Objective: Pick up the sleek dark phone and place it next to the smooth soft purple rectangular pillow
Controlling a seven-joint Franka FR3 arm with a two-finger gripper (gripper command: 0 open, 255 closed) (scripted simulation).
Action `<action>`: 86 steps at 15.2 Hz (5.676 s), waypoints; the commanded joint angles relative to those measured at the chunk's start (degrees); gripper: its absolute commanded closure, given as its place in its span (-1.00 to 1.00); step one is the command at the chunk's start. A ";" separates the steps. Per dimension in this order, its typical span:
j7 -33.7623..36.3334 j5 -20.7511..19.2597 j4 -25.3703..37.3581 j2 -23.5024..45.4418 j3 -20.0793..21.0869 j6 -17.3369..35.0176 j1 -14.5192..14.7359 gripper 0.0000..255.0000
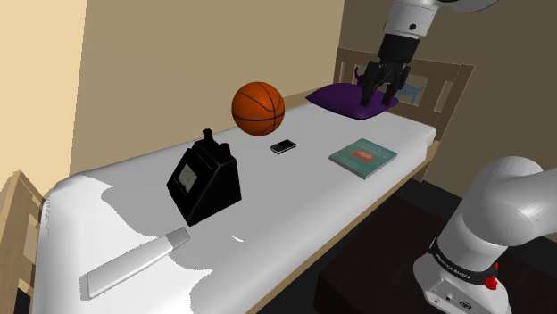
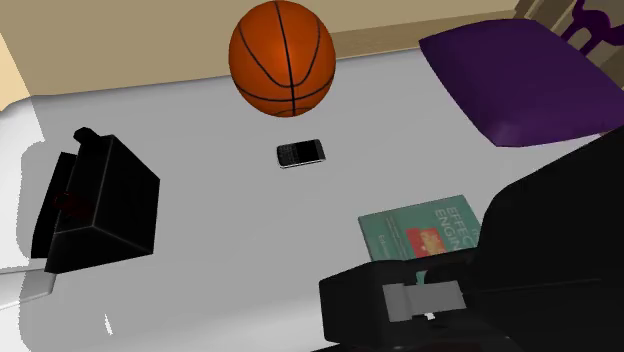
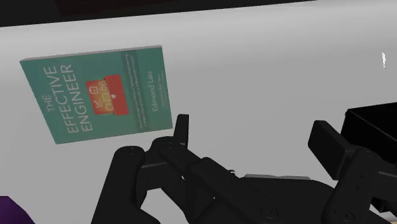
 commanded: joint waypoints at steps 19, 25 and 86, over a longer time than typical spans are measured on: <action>44.95 1.82 9.10 34.28 17.74 26.54 -9.01 -1.00; 60.56 -3.39 17.33 47.86 19.20 30.99 -10.86 -1.00; 80.02 -8.68 41.77 62.43 15.96 19.27 -10.20 1.00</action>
